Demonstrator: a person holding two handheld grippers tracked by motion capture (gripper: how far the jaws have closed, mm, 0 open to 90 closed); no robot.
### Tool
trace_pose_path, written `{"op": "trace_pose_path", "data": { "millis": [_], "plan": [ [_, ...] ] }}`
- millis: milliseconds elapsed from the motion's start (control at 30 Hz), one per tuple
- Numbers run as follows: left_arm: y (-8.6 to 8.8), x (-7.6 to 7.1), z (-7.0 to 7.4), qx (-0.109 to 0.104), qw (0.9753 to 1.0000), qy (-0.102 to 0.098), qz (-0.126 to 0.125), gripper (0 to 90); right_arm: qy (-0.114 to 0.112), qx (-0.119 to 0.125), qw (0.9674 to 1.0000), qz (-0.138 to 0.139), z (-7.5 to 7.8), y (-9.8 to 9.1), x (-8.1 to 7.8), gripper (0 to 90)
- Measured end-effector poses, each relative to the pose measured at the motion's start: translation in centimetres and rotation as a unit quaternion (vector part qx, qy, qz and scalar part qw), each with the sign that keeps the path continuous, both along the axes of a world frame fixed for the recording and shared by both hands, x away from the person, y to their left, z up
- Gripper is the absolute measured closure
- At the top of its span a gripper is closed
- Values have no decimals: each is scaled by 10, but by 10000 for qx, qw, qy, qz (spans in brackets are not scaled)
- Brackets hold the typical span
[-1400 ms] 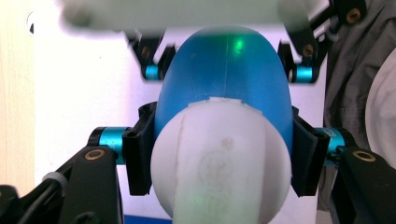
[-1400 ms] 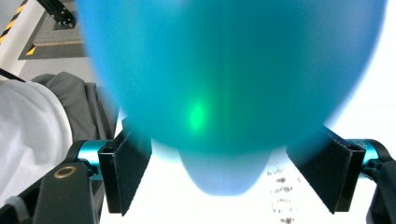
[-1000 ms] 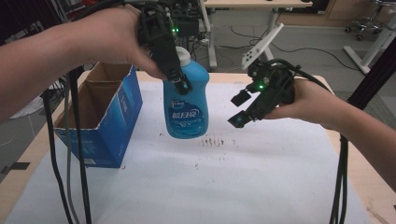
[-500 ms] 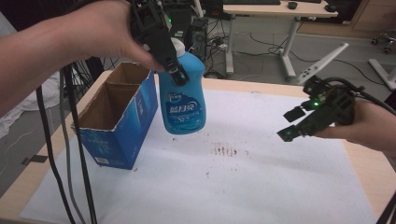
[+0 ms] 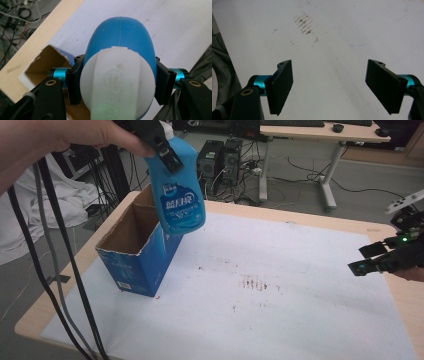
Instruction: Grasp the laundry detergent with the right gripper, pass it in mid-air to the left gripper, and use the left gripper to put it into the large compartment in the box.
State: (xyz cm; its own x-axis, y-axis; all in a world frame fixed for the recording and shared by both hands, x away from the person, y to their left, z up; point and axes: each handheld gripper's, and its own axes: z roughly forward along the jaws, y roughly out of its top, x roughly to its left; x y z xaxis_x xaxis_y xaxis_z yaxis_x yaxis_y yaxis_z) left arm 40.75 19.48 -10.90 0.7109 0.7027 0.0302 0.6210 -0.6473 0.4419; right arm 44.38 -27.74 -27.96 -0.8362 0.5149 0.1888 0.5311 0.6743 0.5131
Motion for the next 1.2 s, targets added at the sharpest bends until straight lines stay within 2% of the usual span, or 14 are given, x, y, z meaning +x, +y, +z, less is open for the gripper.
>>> {"op": "trace_pose_path", "data": {
  "millis": [100,233,433,800,1200],
  "plan": [
    [15,-1,3,-2,9994,-56,341,379,-17,-29,9999,-98,1,-7,1,220],
    [35,-1,4,46,9977,-82,676,379,-18,-86,9998,-184,0,-13,1,220],
    [55,-4,1,165,9946,-64,1025,379,16,-157,9996,-213,0,-20,0,220],
    [70,-8,-6,276,9915,-11,1268,379,-41,-171,9992,-352,1,-29,1,220],
    [75,-7,-30,350,9904,162,1330,379,-54,-172,9991,-390,0,-34,3,220]
  ]
}}
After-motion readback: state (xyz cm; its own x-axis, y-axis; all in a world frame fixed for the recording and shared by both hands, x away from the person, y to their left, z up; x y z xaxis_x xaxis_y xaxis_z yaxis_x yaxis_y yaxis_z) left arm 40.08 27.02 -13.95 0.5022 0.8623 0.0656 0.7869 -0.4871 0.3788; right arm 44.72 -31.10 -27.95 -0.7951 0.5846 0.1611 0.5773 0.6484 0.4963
